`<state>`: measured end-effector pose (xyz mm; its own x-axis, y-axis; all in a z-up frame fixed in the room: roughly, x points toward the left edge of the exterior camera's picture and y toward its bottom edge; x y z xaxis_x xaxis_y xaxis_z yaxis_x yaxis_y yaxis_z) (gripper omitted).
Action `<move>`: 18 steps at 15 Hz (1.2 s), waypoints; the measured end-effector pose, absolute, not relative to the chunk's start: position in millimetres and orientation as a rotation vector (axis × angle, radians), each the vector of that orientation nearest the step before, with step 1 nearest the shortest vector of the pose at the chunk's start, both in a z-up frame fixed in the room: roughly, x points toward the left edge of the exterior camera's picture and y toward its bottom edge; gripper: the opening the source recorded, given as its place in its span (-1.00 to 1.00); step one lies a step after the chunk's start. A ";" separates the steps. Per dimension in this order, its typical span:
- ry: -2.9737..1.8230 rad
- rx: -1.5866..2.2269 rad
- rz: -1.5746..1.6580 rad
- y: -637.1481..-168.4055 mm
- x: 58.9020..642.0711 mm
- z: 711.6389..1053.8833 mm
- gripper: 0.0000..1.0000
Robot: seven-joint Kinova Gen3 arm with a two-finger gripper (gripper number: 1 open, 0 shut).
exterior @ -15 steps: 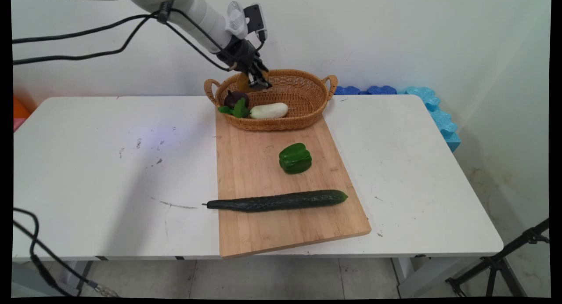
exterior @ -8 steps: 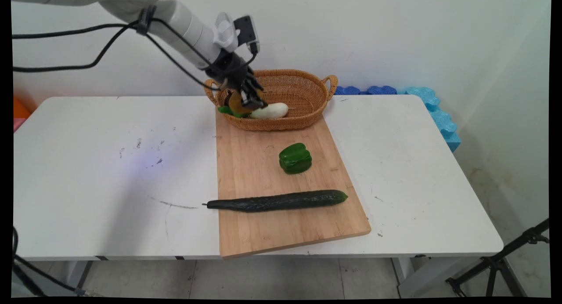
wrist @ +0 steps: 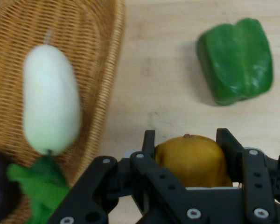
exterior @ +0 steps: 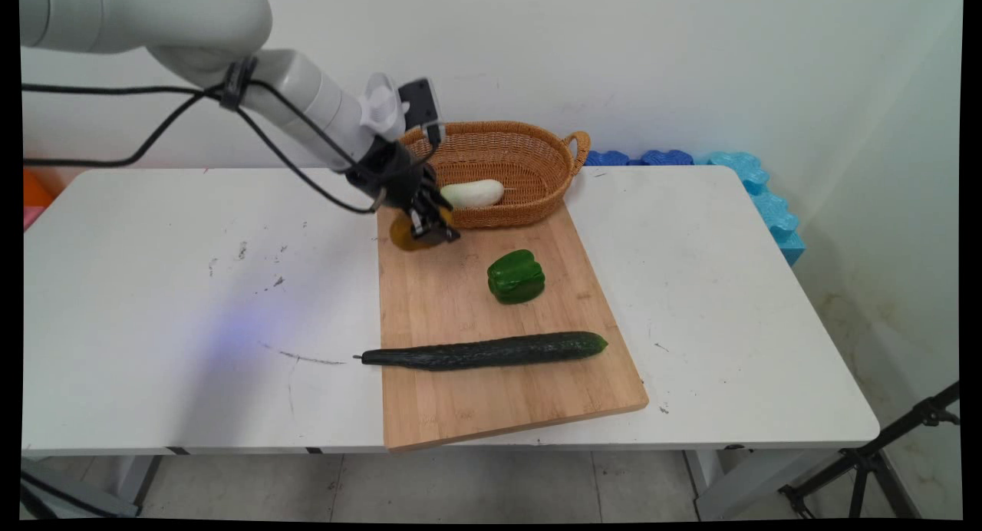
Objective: Place the picked object on the cutting board
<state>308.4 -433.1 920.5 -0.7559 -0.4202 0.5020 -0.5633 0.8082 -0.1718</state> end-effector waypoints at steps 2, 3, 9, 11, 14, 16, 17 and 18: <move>-2.548 0.750 0.409 -426.1 306.5 910.3 -1.00; -2.550 0.759 0.395 -423.4 306.0 904.3 -1.00; -2.558 0.802 0.338 -416.7 305.5 875.7 -1.00; -2.557 0.815 0.326 -416.3 305.2 869.1 -1.00; -2.550 0.835 0.308 -417.2 303.8 858.1 -1.00; -2.544 0.845 0.299 -417.8 302.5 852.6 1.00; -2.542 0.849 0.295 -418.0 302.0 850.5 1.00; -2.539 0.852 0.291 -418.4 301.3 848.4 1.00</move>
<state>301.3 -418.4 848.4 -0.7115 -0.5198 0.4728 -0.6133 0.7878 -0.0568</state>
